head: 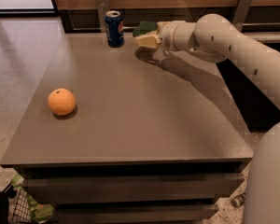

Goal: Move sponge near pepsi can

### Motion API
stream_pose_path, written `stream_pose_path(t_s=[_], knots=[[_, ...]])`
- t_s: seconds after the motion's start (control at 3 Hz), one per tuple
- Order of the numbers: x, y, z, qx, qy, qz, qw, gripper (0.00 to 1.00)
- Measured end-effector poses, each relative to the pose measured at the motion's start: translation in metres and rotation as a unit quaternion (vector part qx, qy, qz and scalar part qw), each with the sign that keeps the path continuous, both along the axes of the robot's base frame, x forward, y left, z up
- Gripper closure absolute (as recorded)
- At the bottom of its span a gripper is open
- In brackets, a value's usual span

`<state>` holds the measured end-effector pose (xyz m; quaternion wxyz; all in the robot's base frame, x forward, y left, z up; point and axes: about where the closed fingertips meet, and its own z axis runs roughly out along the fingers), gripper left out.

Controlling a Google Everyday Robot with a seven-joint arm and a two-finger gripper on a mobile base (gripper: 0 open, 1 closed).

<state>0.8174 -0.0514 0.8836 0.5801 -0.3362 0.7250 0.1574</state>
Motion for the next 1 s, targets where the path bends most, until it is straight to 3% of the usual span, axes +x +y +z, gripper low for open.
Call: stream_pose_path(t_s=[0.67,1.0], knots=[[0.0001,0.0066,-0.0024,0.001,0.002,0.004,1.0000,0.01],[0.0002,0.0075,-0.0027,0.001,0.002,0.005,1.0000,0.00]])
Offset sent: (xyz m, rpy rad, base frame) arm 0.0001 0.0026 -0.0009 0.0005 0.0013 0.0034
